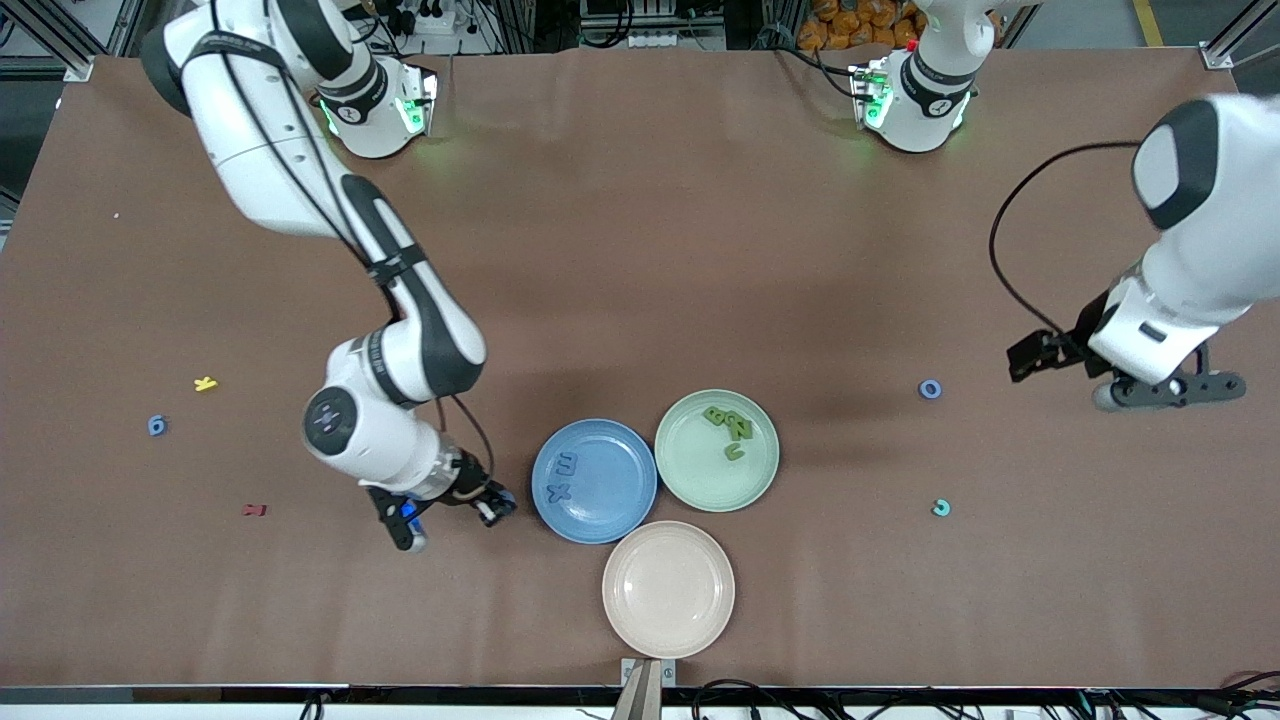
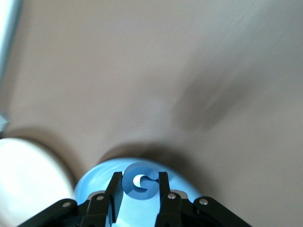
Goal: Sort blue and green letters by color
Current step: 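Place the blue G on the blue plate while the left gripper withdraws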
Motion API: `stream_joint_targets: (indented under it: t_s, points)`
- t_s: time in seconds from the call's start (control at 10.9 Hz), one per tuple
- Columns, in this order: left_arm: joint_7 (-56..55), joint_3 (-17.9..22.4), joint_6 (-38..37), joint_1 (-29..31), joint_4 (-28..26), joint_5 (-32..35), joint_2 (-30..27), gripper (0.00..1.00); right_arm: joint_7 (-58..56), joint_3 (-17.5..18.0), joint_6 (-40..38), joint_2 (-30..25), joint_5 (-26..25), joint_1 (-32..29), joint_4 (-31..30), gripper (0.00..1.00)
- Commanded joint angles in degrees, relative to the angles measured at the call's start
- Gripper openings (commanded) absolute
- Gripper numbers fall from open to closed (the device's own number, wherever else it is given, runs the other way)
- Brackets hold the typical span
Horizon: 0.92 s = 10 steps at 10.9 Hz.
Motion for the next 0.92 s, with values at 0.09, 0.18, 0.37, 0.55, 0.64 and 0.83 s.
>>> stream_joint_targets:
  t_s: [0.09,0.18,0.37,0.55,0.64,0.83]
  points:
    - [5.87,0.69,-18.71,-0.40,11.88,-1.33,-1.67,1.00,16.92,-0.15,12.22,1.81,1.07,7.28,0.69,0.00]
    - [7.28,2.87,-20.84,-1.96,13.13,-1.33,-2.90,1.00,19.04,-0.24,12.59,1.81,1.07,8.43,0.43,0.58]
    - [11.24,10.53,-22.35,-7.77,13.40,-1.59,-5.36,1.00,18.11,-0.68,13.12,1.81,0.11,9.59,-0.01,1.00]
    - [10.99,9.75,-22.70,-7.78,14.71,-1.33,-5.46,1.00,8.76,-0.94,10.06,1.29,-1.73,6.61,-1.06,1.00]
    - [11.07,9.14,-24.18,-7.52,15.86,-1.41,-5.46,1.00,0.86,-0.85,5.52,0.59,-1.83,4.42,-1.41,1.00]
    - [11.07,9.05,-25.34,-7.43,17.01,-1.41,-5.54,1.00,-9.72,-0.85,-5.29,-1.69,-1.83,0.02,-1.50,1.00]
